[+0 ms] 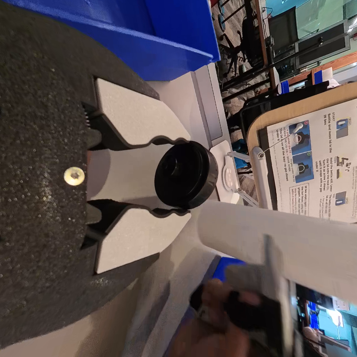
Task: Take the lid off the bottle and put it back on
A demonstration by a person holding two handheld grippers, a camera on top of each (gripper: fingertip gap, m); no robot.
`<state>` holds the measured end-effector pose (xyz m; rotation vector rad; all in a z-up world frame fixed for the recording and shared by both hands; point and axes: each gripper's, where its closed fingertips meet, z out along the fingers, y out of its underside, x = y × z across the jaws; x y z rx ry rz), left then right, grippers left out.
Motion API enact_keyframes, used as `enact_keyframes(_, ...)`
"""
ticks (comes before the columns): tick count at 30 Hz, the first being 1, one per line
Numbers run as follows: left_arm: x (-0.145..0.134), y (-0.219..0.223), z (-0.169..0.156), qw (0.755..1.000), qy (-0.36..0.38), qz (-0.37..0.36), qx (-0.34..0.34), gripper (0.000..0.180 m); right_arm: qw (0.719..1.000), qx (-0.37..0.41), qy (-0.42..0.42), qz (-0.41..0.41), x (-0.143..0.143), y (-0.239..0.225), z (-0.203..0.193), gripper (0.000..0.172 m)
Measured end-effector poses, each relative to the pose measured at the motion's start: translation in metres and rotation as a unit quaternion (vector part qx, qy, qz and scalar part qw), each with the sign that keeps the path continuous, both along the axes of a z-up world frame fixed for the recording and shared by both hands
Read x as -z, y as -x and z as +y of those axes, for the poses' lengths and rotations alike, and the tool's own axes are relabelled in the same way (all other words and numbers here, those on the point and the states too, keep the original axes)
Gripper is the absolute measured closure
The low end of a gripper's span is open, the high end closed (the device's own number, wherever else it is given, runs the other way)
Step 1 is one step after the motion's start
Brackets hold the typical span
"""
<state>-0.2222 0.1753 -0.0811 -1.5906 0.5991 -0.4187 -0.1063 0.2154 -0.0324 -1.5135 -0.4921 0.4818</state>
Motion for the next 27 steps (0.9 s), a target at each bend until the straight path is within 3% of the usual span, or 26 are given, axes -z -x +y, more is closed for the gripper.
enact_keyframes(5, -0.003, -0.001, -0.001, 1.000, -0.009, 0.014, 0.012, 0.118, 0.988, 0.063, -0.143, 0.002, -0.131, -0.025, -0.059, 0.093)
enact_keyframes(9, -0.007, 0.003, 0.000, 1.000, -0.020, 0.021, 0.004, 0.118, 0.953, 0.146, -0.265, -0.030, -0.235, -0.064, -0.121, 0.093)
enact_keyframes(11, -0.010, 0.003, -0.001, 1.000, -0.015, 0.008, 0.012, 0.118, 0.936, 0.193, -0.291, -0.054, -0.270, -0.089, -0.143, 0.093)
enact_keyframes(14, -0.009, 0.004, 0.001, 1.000, -0.001, -0.002, 0.014, 0.118, 0.924, 0.270, -0.257, -0.085, -0.289, -0.137, -0.153, 0.093)
enact_keyframes(17, -0.005, 0.005, 0.004, 1.000, 0.014, -0.003, 0.014, 0.118, 0.929, 0.344, -0.086, -0.105, -0.255, -0.195, -0.134, 0.093)
enact_keyframes(21, -0.001, 0.005, 0.008, 1.000, 0.020, 0.003, 0.010, 0.118, 0.911, 0.352, 0.205, -0.057, -0.158, -0.236, -0.109, 0.093)
enact_keyframes(23, 0.002, 0.005, 0.009, 1.000, 0.022, 0.008, 0.008, 0.117, 0.885, 0.338, 0.314, -0.058, -0.104, -0.245, -0.094, 0.093)
enact_keyframes(27, 0.006, 0.004, 0.011, 0.999, 0.025, 0.019, 0.010, 0.117, 0.807, 0.252, 0.531, -0.060, 0.013, -0.239, -0.078, 0.093)
